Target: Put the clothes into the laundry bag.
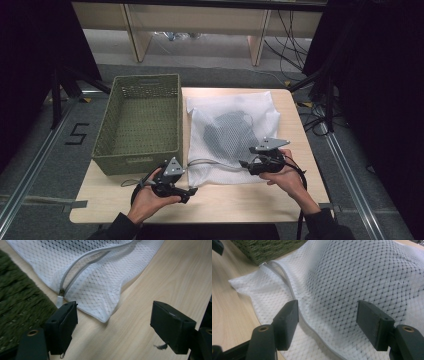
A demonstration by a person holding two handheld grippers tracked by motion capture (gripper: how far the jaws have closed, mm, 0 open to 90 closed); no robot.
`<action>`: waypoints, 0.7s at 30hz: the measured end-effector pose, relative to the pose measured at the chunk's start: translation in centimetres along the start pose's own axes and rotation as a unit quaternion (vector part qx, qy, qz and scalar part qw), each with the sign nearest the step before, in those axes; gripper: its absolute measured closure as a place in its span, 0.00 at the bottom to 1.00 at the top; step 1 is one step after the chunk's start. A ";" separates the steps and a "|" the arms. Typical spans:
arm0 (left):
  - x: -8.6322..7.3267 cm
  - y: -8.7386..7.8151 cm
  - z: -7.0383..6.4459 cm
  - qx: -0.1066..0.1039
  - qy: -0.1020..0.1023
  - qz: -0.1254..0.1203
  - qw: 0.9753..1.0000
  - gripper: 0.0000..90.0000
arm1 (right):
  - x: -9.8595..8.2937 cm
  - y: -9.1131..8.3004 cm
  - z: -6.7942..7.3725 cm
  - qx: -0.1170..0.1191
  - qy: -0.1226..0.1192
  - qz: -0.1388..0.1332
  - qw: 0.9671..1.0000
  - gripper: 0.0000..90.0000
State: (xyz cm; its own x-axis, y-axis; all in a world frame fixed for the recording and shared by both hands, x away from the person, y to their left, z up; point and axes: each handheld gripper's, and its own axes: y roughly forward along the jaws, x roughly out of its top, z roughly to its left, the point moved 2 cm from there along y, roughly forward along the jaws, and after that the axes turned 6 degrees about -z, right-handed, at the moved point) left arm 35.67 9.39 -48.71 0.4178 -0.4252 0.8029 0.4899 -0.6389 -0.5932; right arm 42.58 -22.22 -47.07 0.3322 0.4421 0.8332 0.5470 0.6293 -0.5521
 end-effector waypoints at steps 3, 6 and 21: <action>-0.3 -0.2 0.1 0.001 0.001 -0.002 1.000 0.22 | -0.3 -0.3 0.1 0.002 0.011 0.000 1.000 0.39; -0.5 -0.3 0.1 0.000 0.001 -0.004 1.000 0.22 | -0.6 -0.7 0.2 0.002 0.017 -0.003 1.000 0.38; -1.1 -0.9 -0.7 -0.004 0.001 -0.011 1.000 0.22 | -1.8 -2.5 0.5 0.000 0.030 -0.006 1.000 0.37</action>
State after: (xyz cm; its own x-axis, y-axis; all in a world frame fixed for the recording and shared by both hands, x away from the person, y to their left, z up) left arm 34.23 9.98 -49.07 0.4056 -0.4118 0.8161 0.4923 -0.6538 -0.5746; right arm 40.23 -24.33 -47.22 0.3711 0.3964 0.8397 0.5508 0.6341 -0.5427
